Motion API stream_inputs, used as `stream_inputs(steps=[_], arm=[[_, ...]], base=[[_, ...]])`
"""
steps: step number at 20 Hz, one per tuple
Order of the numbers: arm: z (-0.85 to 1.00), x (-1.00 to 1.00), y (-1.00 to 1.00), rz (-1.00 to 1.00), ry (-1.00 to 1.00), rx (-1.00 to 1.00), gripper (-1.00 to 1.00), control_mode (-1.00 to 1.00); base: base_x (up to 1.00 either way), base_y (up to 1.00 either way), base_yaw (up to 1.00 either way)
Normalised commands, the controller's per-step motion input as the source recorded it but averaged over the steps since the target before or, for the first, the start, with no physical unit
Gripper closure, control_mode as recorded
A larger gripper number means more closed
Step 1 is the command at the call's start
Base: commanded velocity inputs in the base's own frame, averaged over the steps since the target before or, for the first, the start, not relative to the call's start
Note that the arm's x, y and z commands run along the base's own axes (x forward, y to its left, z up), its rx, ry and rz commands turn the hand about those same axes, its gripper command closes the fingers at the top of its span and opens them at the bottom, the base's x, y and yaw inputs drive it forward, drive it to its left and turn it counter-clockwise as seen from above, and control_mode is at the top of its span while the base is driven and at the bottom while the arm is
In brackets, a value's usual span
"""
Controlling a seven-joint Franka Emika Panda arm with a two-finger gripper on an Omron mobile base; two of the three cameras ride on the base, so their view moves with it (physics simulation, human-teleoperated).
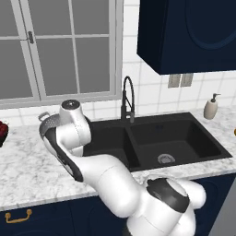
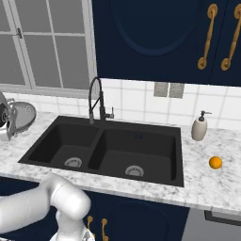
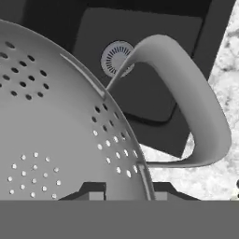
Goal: Put the colander in the sink, put the orange in the colander, and turn on the sink faucet and pour water over the colander.
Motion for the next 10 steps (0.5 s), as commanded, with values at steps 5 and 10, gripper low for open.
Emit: stream_inputs(steps=[5,10], arm=[[0.33,-0.11,-0.08,-0.79,0.19,0.19,1.0,-1.0],[0.02,-0.13,-0.12,-0.86,0.07,0.17,1.0,-1.0]], base=[[0.0,0.0,0.0],[0.0,0.0,0.0]])
